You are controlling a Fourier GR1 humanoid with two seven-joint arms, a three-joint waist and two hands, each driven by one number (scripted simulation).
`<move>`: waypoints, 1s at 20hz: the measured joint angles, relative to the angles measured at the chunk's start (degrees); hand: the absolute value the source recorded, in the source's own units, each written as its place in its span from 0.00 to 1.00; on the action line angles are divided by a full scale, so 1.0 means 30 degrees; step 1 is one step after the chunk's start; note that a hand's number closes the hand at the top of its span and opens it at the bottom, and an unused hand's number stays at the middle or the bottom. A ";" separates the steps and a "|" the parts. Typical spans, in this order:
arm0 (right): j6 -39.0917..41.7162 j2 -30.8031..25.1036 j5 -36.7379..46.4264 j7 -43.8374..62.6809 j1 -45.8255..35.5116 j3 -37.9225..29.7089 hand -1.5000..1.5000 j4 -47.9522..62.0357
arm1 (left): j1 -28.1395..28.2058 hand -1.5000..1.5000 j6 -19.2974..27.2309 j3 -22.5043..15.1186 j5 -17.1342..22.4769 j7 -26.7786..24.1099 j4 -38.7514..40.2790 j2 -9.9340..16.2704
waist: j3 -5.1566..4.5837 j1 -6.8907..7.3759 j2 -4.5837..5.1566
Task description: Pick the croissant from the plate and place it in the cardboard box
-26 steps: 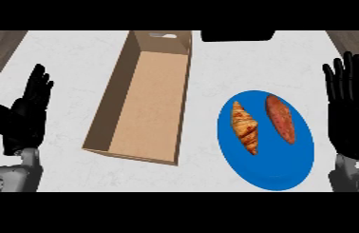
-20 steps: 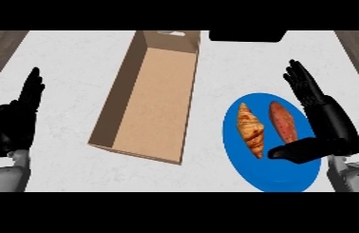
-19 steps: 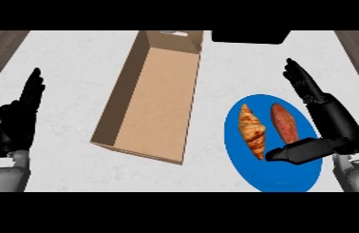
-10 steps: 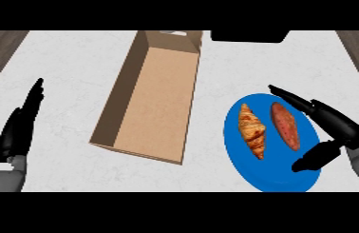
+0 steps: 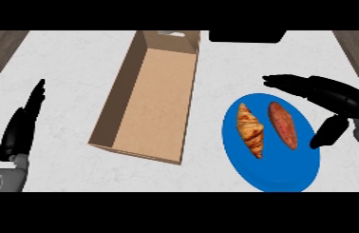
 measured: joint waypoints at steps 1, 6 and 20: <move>0.0415 -0.0096 0.0587 0.0333 -0.0587 0.0366 0.00 0.0053 | 0.0030 0.50 -0.0006 -0.0017 -0.0059 -0.0161 0.0175 -0.0039 | -0.0006 0.0029 0.0006; 0.2739 0.0579 0.3019 0.2511 -0.2953 0.2274 0.00 -0.0096 | -0.0175 0.50 -0.0175 0.0308 -0.0042 -0.0497 0.0671 0.0040 | -0.0016 -0.0056 -0.0026; 0.6413 0.5147 0.8327 0.5841 -0.5311 0.4369 0.00 0.2558 | 0.0261 0.50 -0.0424 0.0892 -0.0540 -0.0917 0.0929 -0.0463 | 0.0007 -0.0334 -0.0062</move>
